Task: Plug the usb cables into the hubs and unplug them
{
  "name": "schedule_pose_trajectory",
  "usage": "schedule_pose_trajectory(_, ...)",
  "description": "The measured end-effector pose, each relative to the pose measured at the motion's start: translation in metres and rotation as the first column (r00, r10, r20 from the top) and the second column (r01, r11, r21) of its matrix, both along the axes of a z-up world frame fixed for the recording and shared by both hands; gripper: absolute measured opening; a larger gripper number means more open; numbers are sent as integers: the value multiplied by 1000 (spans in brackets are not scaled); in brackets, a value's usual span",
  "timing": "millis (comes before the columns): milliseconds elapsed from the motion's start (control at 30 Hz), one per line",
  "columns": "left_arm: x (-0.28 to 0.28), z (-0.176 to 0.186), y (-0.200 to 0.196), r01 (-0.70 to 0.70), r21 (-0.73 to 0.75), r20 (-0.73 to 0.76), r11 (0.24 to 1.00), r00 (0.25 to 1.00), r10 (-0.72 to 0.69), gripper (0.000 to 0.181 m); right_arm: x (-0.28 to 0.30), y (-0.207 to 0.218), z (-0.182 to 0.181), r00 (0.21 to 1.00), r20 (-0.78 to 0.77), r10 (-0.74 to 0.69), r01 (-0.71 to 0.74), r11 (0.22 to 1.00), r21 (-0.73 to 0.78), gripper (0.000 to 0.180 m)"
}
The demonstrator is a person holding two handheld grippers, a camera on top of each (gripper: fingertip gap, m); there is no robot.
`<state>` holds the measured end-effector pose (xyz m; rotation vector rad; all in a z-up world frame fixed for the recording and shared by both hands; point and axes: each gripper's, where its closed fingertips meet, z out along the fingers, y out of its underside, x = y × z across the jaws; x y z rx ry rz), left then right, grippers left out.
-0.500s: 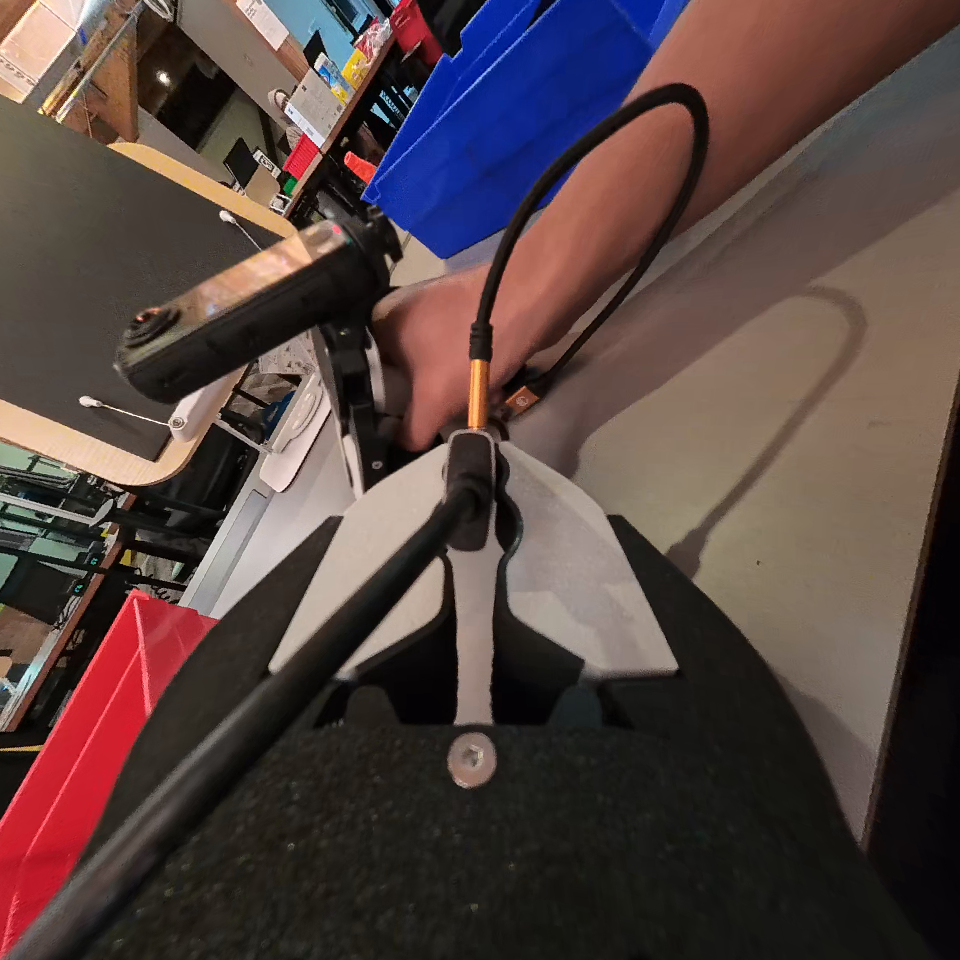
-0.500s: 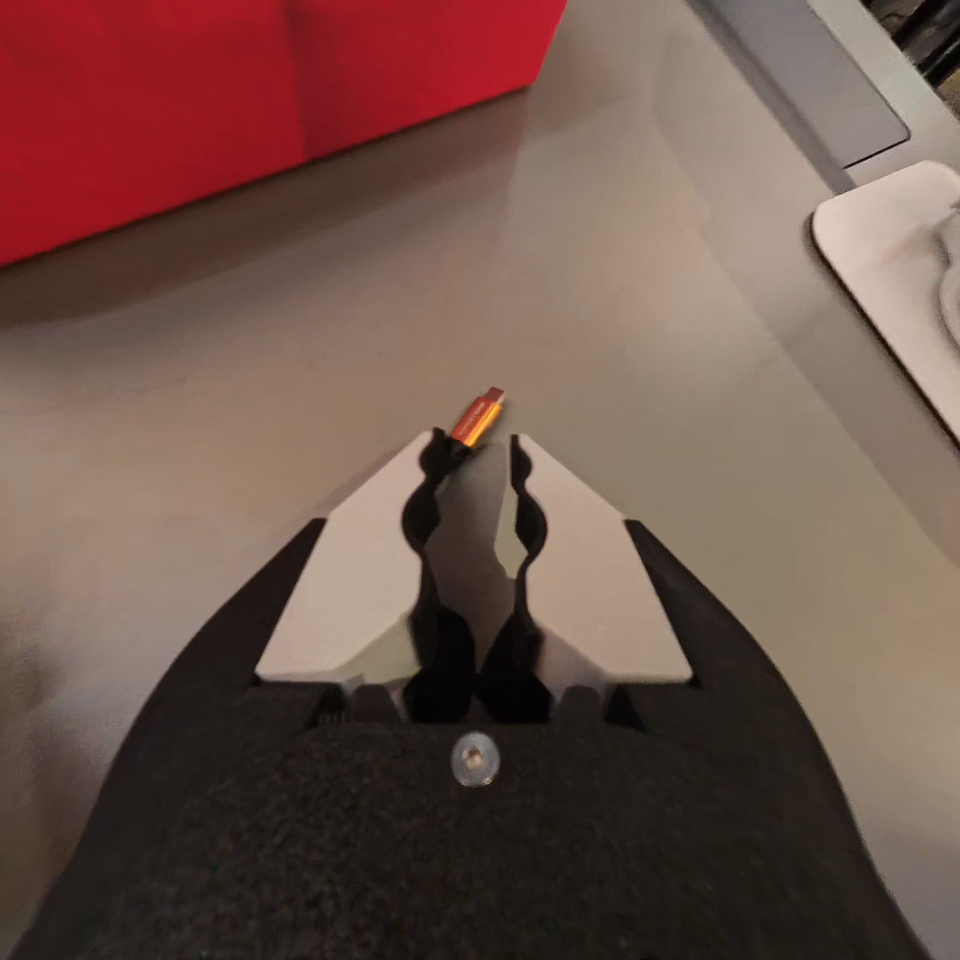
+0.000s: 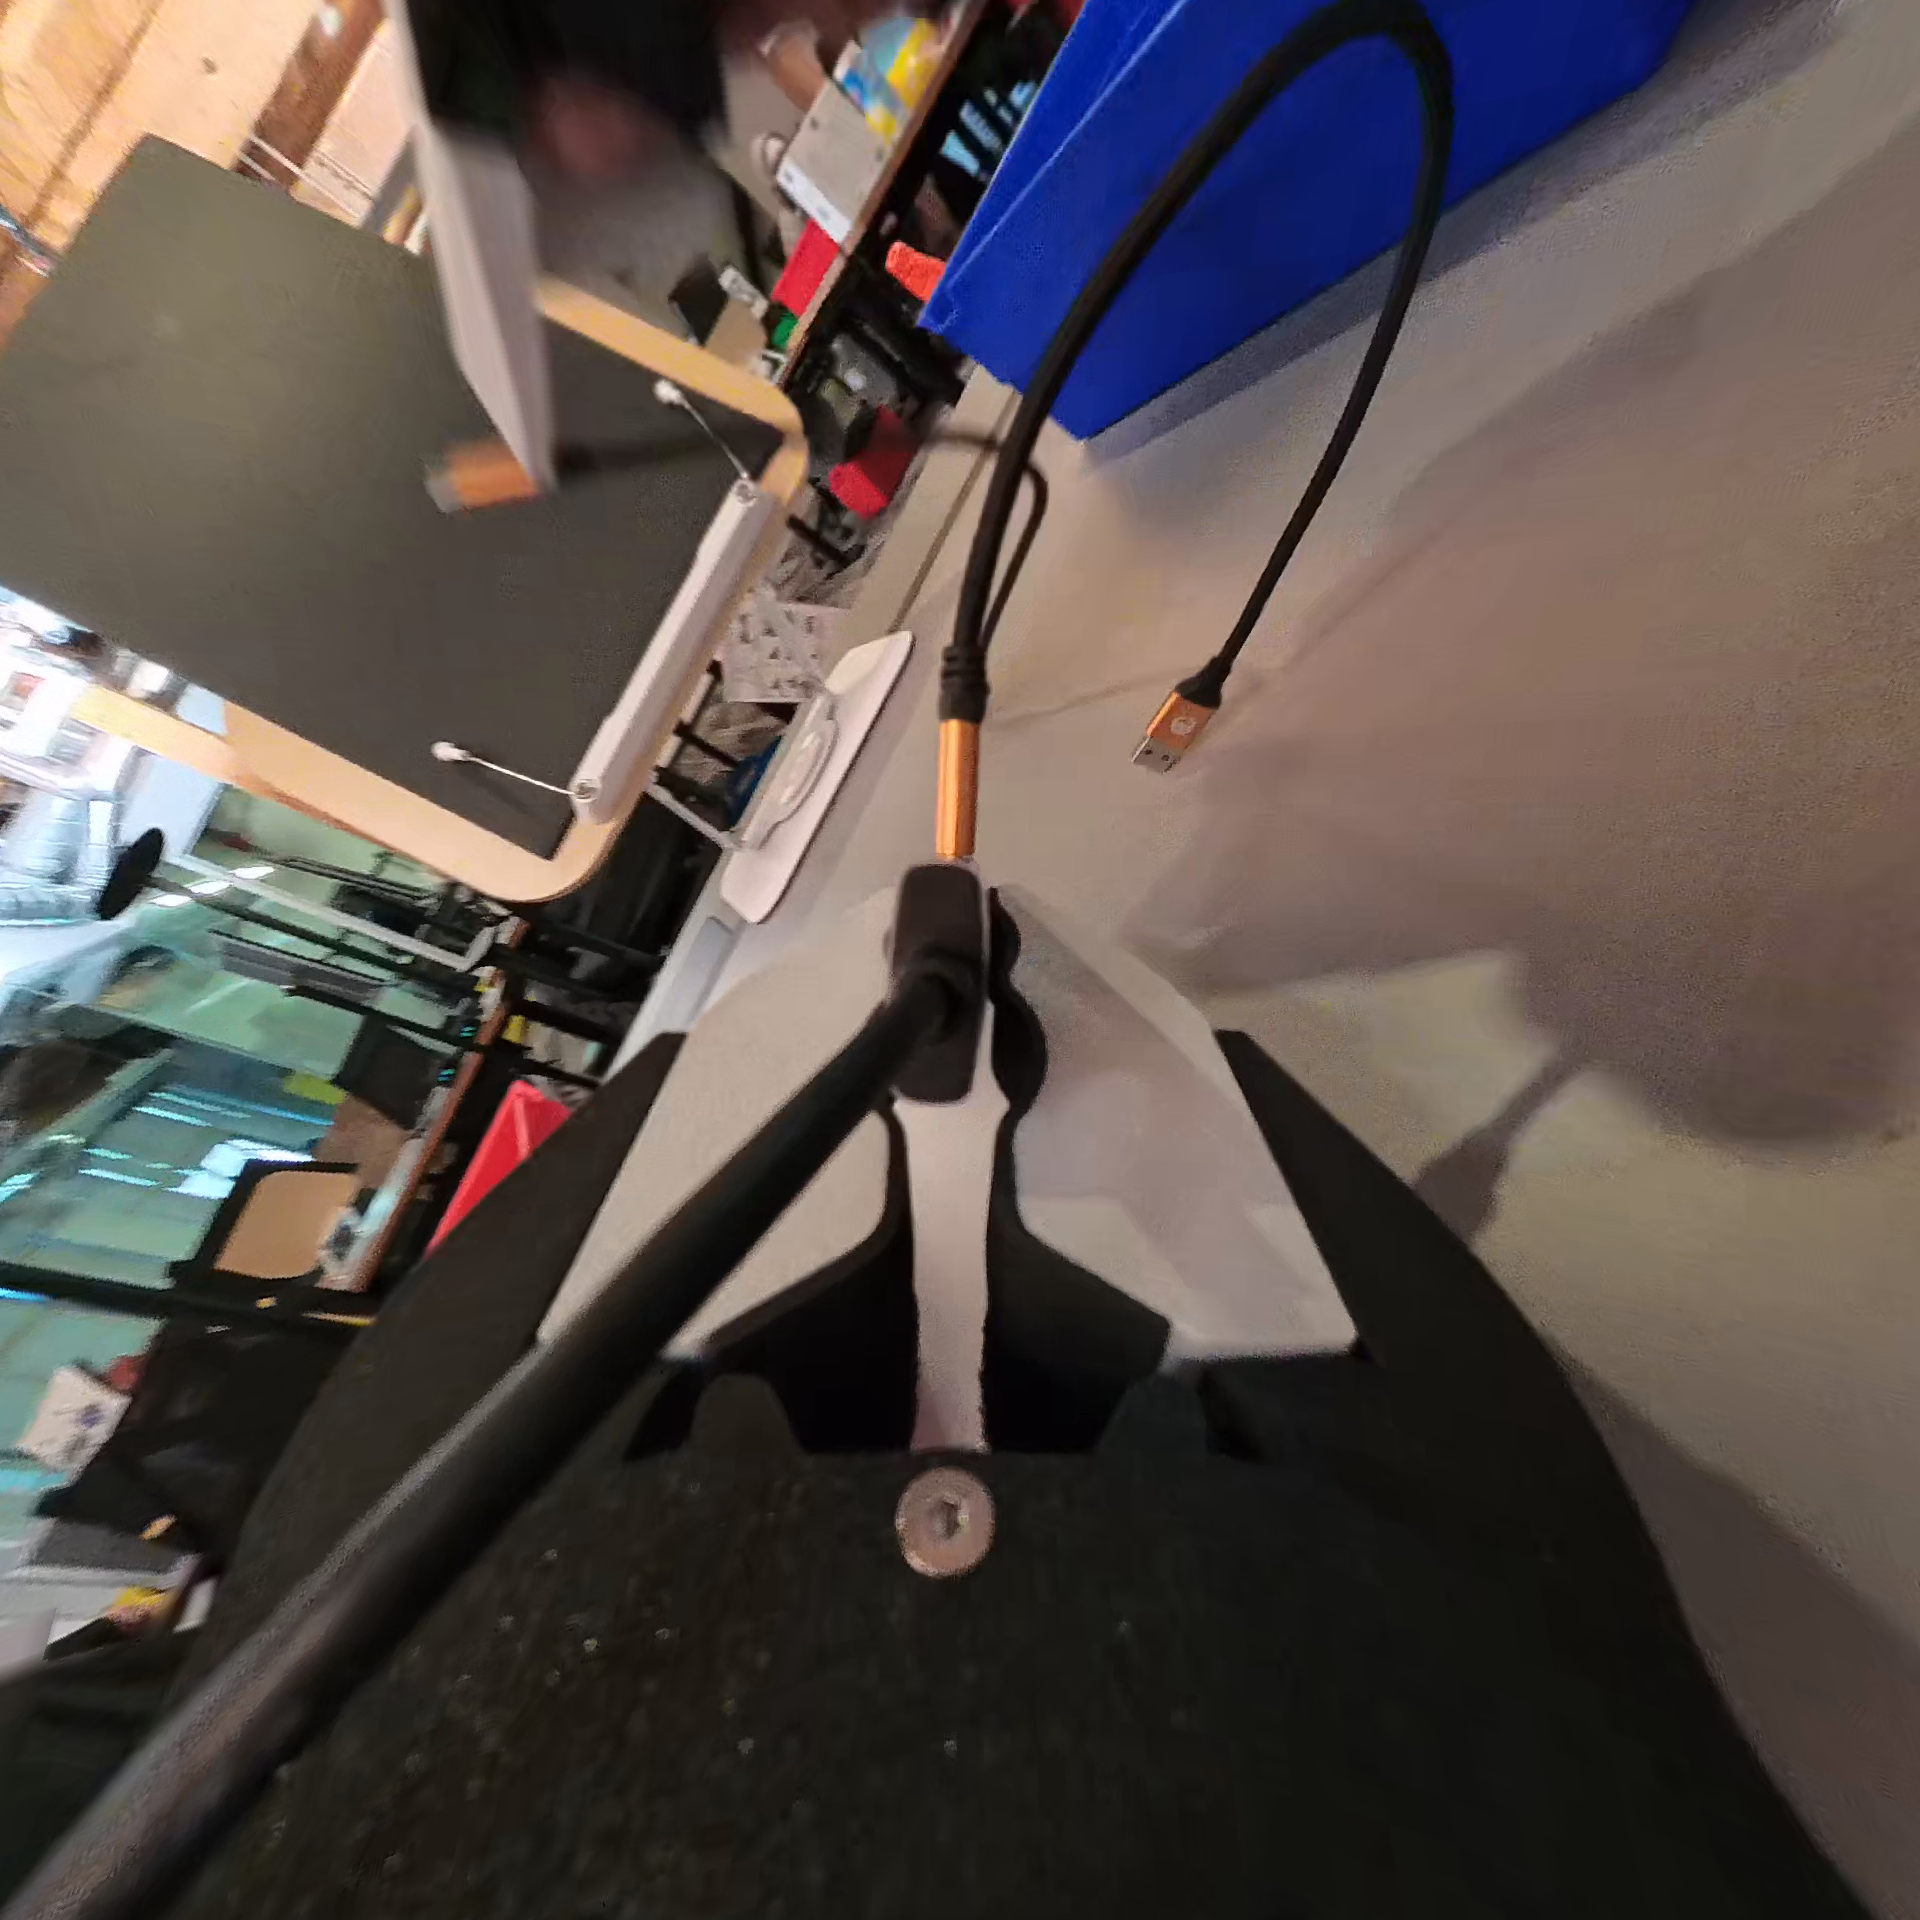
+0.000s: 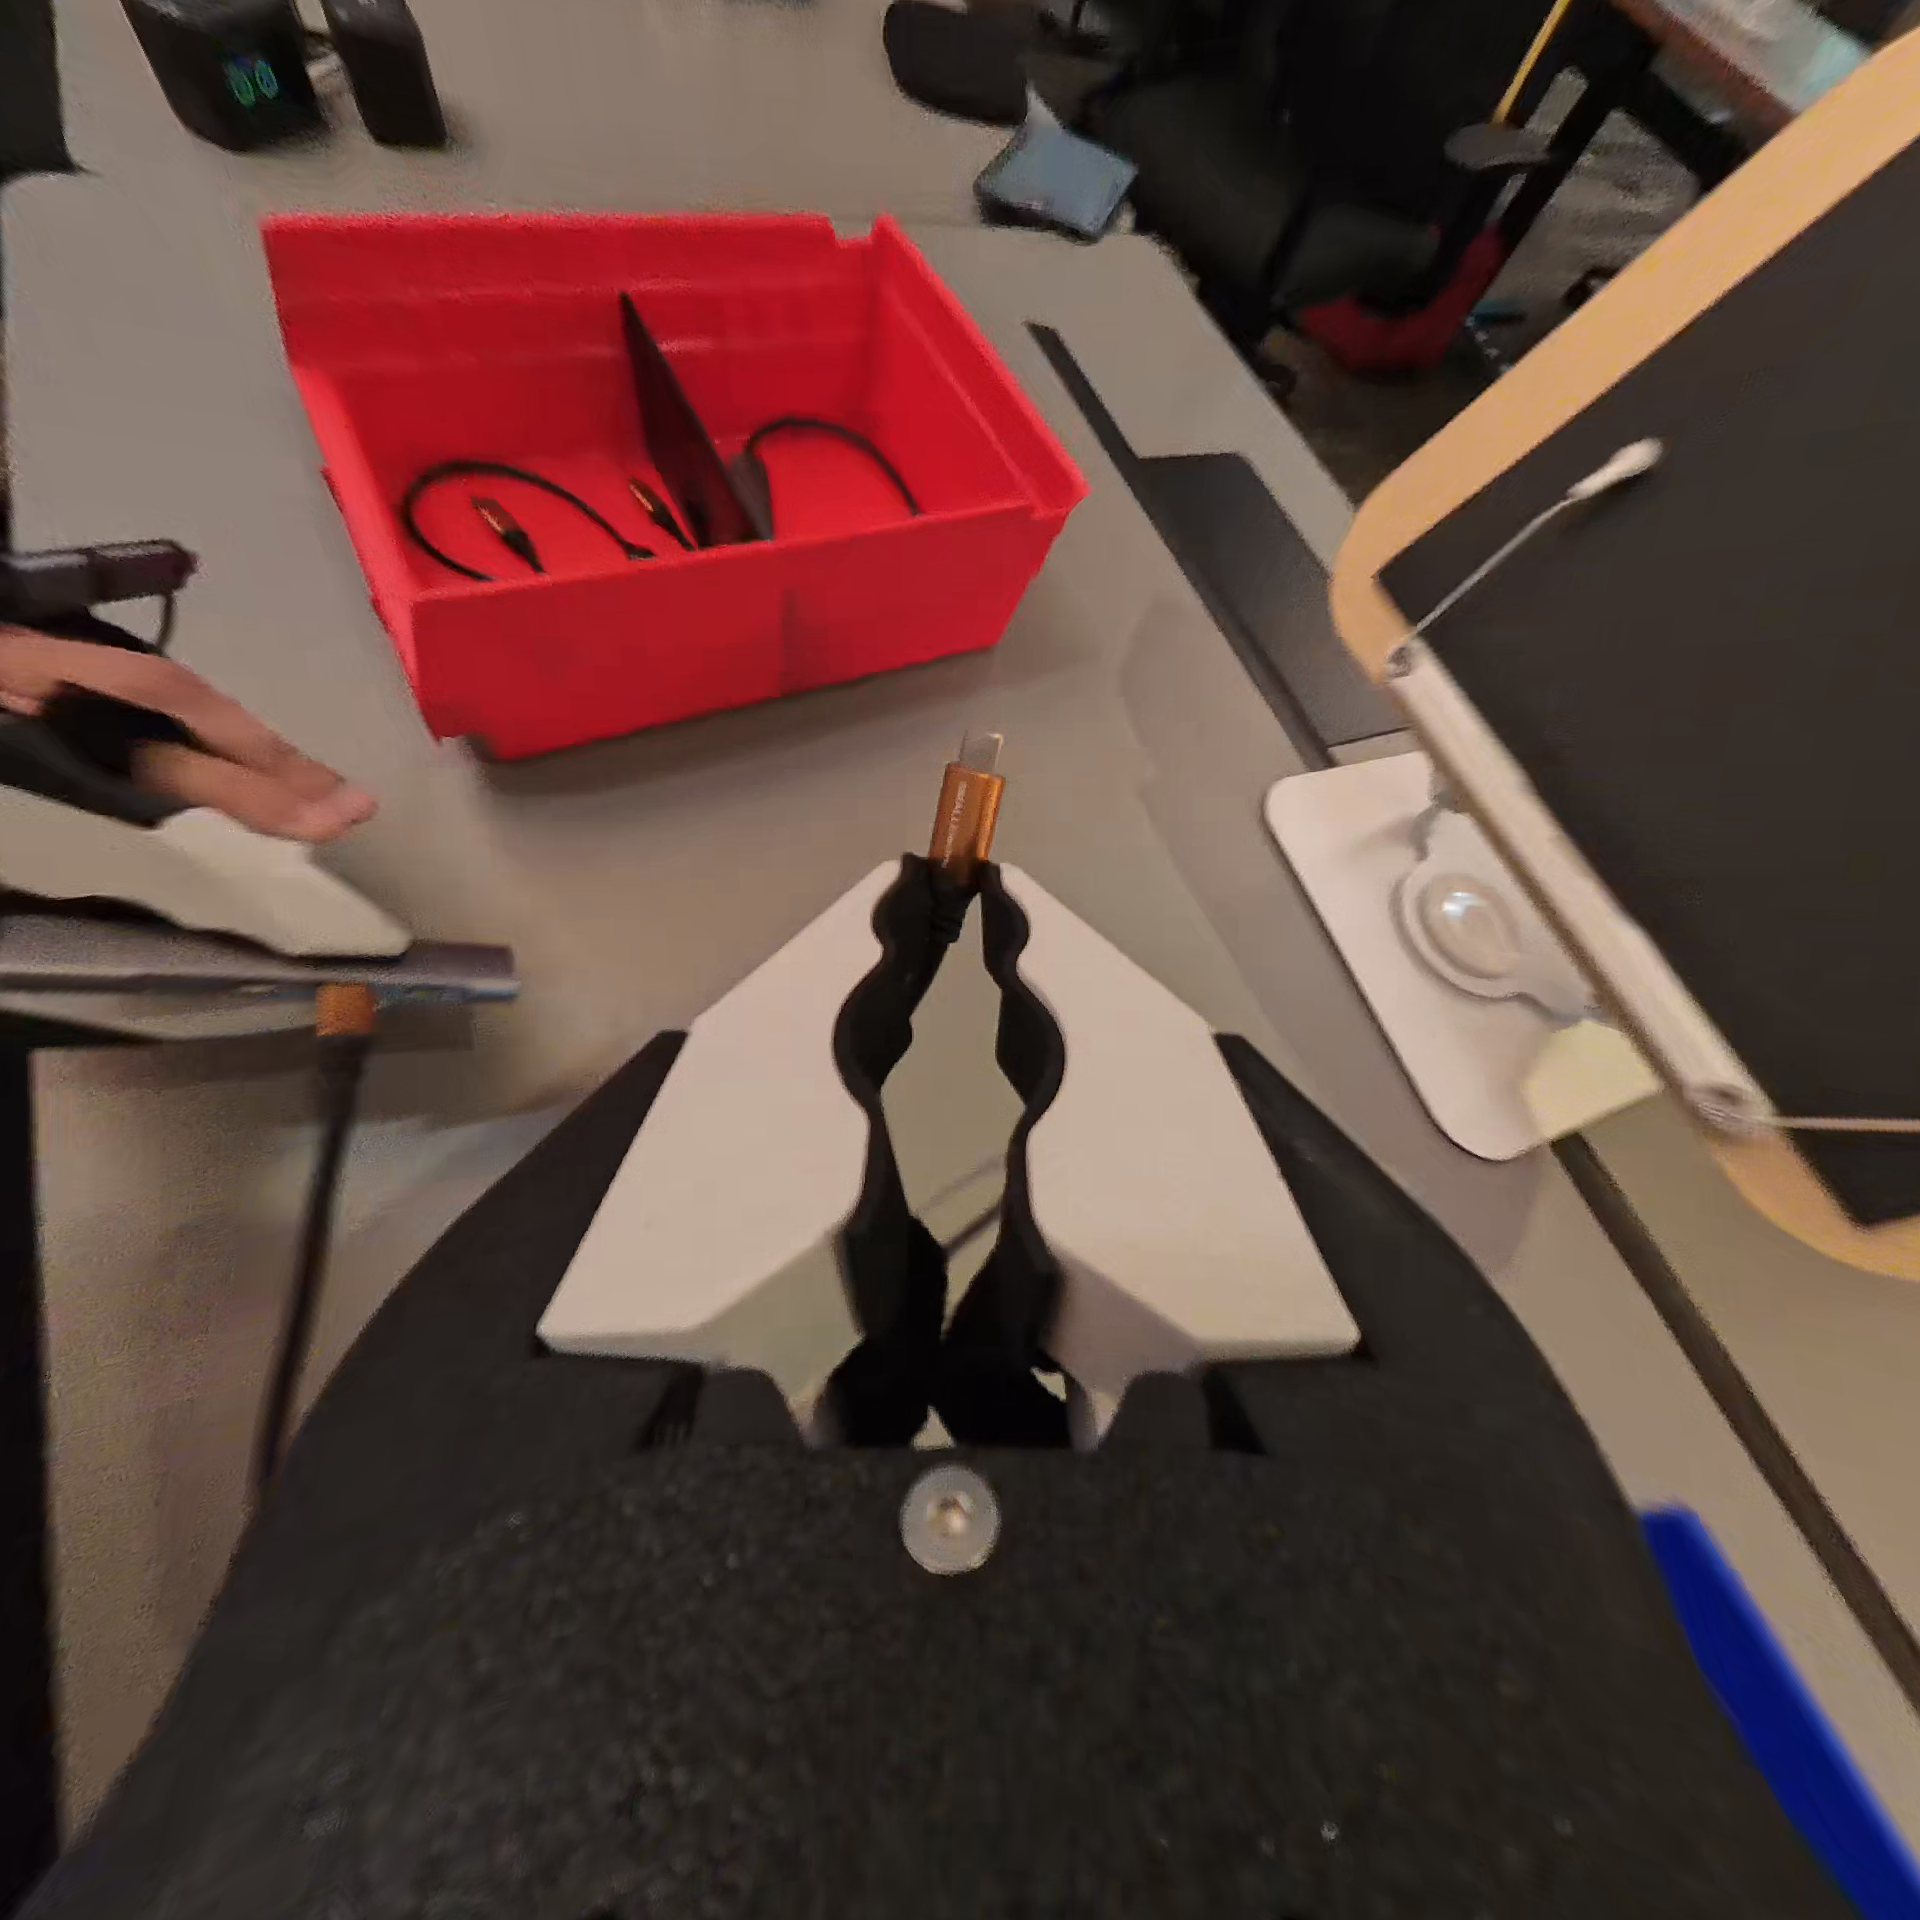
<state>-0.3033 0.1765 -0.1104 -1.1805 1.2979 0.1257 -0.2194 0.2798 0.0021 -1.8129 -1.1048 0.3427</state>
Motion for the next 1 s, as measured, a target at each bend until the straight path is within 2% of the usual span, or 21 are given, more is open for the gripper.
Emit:
schedule_pose_trajectory(67,-3,2,6,-40,40,-22,998,999,41,10,15,-26,21,999,17,34,-33,999,-28,9)
schedule_pose_trajectory(133,-6,6,11,-77,72,-20,994,997,79,10,14,-60,25,993,-18,117,-118,986,-115,9)
schedule_pose_trajectory(233,-9,11,19,-117,141,-39,983,992,124,10,-4,-125,-12,947,-42,317,-311,881,-357,9)
schedule_pose_trajectory(333,-4,14,19,-99,248,-100,964,987,127,10,-25,-159,-62,917,-67,392,-364,760,-539,9)
schedule_pose_trajectory(467,9,14,10,-36,354,-175,934,979,104,10,-48,-159,-101,924,-86,372,-345,720,-603,9)
schedule_pose_trajectory(600,17,12,1,-2,386,-215,922,972,92,10,-51,-154,-106,929,-51,365,-321,732,-601,9)
schedule_pose_trajectory(733,20,10,-1,12,411,-241,912,966,96,10,-51,-155,-109,933,-44,358,-303,713,-633,9)
schedule_pose_trajectory(833,19,3,4,-2,384,-257,923,960,109,10,-50,-153,-118,935,-21,354,-285,714,-640,9)
schedule_pose_trajectory(900,10,-1,13,-47,353,-268,934,952,149,10,-45,-155,-134,921,65,385,-262,733,-628,9)
schedule_pose_trajectory(1000,-6,-11,27,-146,258,-256,955,943,213,10,-35,-162,-169,839,259,479,-274,782,-559,10)
